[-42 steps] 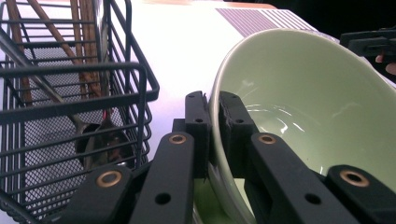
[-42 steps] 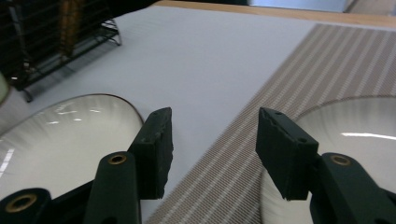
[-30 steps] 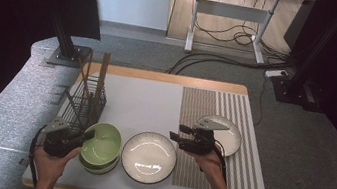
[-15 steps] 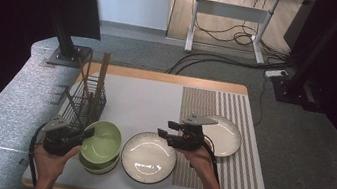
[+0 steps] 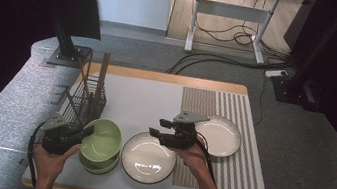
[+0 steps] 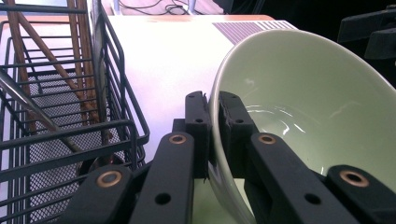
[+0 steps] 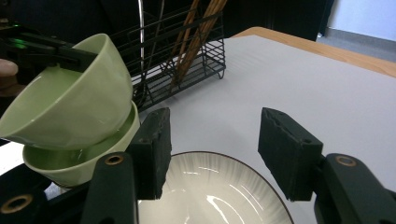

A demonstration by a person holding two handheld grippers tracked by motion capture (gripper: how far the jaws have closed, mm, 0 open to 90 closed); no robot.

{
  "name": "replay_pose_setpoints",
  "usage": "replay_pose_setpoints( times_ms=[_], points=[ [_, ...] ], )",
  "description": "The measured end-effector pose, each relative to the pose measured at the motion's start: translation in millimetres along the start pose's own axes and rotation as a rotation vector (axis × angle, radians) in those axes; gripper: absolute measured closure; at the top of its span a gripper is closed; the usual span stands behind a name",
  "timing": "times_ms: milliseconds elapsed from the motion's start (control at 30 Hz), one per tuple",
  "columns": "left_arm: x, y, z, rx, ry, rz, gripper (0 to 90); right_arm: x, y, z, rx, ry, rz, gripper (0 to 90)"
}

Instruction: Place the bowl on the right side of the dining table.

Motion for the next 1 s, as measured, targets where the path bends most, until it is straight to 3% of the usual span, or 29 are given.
replay_pose_setpoints(
  times_ms=[333,633,1000],
  points=[
    [-2.6,3.9,0.0,0.004,0.013,-0.012,83.3,12.6,9.4,-13.0,-0.013,-0.009,-0.031,44.4],
    [-6.6,5.7,-0.3,-0.003,0.029,-0.030,83.4,30.1,25.8,-17.3,0.000,-0.002,-0.101,44.5],
    [-7.9,5.6,0.6,-0.009,0.026,-0.032,83.4,44.2,38.6,-19.7,0.025,-0.014,-0.112,44.4]
  ],
)
Point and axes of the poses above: each handheld gripper's, and its own axes: y roughly forward along the jaws, z roughly out of its underside, x roughly to its left, the point moved 4 cm from there along y, roughly forward along the jaws, and after that the axes turned 4 degrees about -x, right-handed, at the moved point
